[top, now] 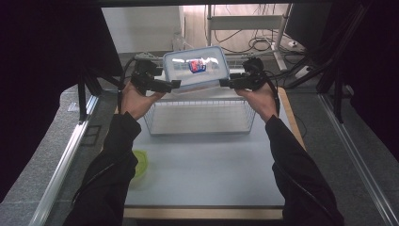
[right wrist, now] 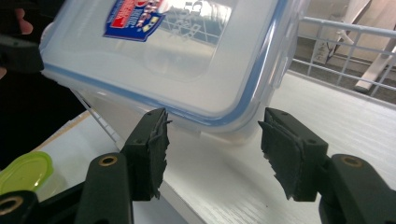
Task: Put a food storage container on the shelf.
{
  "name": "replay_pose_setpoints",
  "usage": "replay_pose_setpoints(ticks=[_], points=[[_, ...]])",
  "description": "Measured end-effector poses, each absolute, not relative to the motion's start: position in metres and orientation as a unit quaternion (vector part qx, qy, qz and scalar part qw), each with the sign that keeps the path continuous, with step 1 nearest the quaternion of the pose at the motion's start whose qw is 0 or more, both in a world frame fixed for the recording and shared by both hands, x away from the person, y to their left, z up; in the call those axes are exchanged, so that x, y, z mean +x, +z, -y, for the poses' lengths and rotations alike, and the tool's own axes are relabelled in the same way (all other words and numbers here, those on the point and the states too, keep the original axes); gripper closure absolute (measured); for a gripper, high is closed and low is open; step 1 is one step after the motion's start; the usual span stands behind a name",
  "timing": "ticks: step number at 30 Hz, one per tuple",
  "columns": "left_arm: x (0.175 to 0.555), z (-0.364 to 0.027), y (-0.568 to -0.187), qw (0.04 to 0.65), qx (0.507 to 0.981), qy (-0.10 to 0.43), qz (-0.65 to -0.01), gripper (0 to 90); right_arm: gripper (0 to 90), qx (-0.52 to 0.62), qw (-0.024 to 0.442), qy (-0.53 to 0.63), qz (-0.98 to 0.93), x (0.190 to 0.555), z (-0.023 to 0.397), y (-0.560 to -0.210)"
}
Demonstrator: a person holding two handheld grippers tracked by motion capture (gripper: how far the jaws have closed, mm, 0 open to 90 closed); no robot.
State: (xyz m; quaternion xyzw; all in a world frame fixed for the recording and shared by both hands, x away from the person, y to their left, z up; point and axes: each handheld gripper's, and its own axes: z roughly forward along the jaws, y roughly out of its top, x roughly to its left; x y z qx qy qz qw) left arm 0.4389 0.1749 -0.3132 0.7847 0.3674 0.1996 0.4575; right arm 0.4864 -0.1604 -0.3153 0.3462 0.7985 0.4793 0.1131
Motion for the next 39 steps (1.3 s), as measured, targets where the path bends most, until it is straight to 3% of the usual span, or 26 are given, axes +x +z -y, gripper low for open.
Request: replay_pose_setpoints(ticks=[4,9,12,13,16,17,18,19,21,28,37,39], points=[[0.431,-0.170,-0.314,0.449,0.793,0.214,-0.352,10.1,41.2,0.344,0.116,0.478,-0.800,0.485,0.160,-0.315],[0.427,-0.170,-0.316,0.446,0.784,0.227,-0.369,19.7,41.5,0.339,0.119,0.475,-0.803,0.481,0.157,-0.315],[0.426,-0.173,-0.319,0.447,0.775,0.222,-0.387,30.6,44.0,0.337,0.127,0.468,-0.807,0.478,0.155,-0.316],[0.425,-0.176,-0.321,0.444,0.774,0.221,-0.393,38.7,48.8,0.338,0.138,0.463,-0.808,0.475,0.155,-0.316],[0.423,-0.180,-0.324,0.444,0.773,0.215,-0.399,43.2,56.2,0.343,0.141,0.462,-0.806,0.473,0.155,-0.316],[0.424,-0.183,-0.328,0.444,0.774,0.199,-0.406,51.5,65.1,0.344,0.134,0.462,-0.806,0.470,0.154,-0.318],[0.424,-0.183,-0.328,0.444,0.774,0.199,-0.406,56.6,65.1,0.344,0.134,0.462,-0.806,0.470,0.154,-0.318],[0.427,-0.184,-0.332,0.438,0.774,0.196,-0.413,64.9,74.9,0.337,0.133,0.460,-0.811,0.467,0.150,-0.321],[0.430,-0.182,-0.334,0.443,0.772,0.180,-0.418,68.7,81.0,0.331,0.132,0.457,-0.815,0.467,0.145,-0.323],[0.439,-0.179,-0.336,0.431,0.770,0.188,-0.431,75.1,83.6,0.335,0.146,0.450,-0.815,0.470,0.138,-0.326],[0.445,-0.180,-0.339,0.438,0.766,0.173,-0.437,72.8,85.4,0.330,0.157,0.446,-0.817,0.470,0.134,-0.330],[0.442,-0.179,-0.339,0.443,0.764,0.176,-0.434,67.7,82.2,0.330,0.155,0.447,-0.817,0.469,0.134,-0.331]])
